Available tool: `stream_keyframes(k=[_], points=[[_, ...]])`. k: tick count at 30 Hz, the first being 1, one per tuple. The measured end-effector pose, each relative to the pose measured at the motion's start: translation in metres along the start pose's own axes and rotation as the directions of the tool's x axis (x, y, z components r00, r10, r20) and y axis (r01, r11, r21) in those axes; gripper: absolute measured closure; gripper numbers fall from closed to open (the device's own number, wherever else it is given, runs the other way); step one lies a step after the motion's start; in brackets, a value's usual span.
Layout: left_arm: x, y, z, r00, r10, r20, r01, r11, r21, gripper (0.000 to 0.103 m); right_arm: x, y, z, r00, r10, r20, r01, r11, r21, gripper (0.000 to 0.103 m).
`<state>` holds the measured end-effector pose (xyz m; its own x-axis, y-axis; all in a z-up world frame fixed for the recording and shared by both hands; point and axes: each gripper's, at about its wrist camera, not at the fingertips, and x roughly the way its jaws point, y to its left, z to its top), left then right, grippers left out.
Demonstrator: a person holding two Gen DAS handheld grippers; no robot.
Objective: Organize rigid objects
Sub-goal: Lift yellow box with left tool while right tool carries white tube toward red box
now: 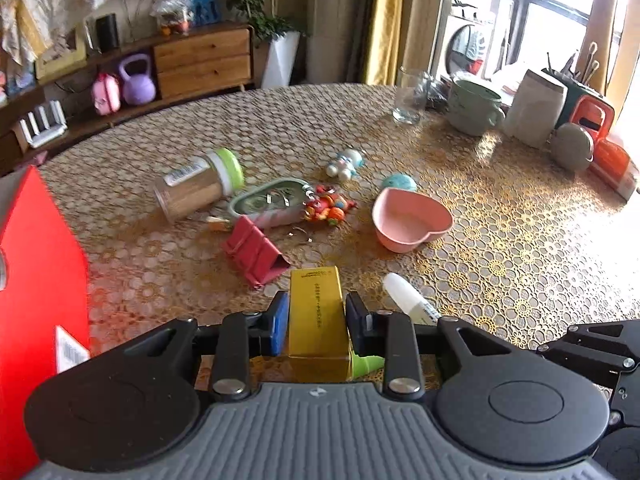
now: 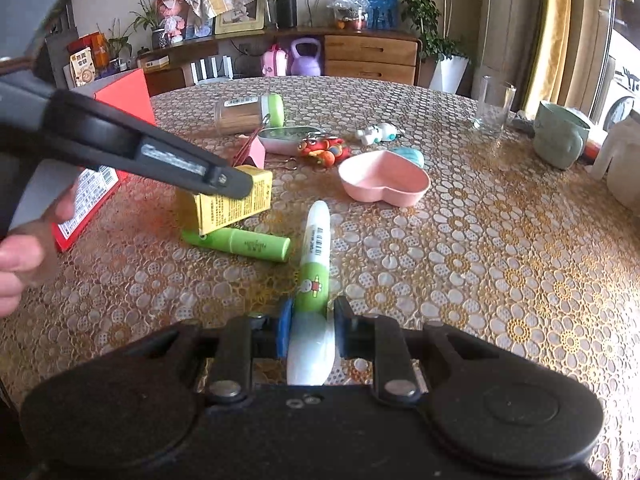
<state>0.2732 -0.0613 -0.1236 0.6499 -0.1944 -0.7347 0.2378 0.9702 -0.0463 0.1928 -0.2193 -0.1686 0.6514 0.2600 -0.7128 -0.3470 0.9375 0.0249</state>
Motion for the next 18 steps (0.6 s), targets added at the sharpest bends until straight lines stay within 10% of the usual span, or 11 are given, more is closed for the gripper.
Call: stream_keyframes(k=[18], points=[[0.013, 0.003, -0.001, 0.998, 0.027, -0.055, -0.03, 0.998, -0.047, 0.073, -0.001, -0.01, 0.011, 1.0, -0.003, 0.017, 0.001, 0.997, 0.083, 0.082]])
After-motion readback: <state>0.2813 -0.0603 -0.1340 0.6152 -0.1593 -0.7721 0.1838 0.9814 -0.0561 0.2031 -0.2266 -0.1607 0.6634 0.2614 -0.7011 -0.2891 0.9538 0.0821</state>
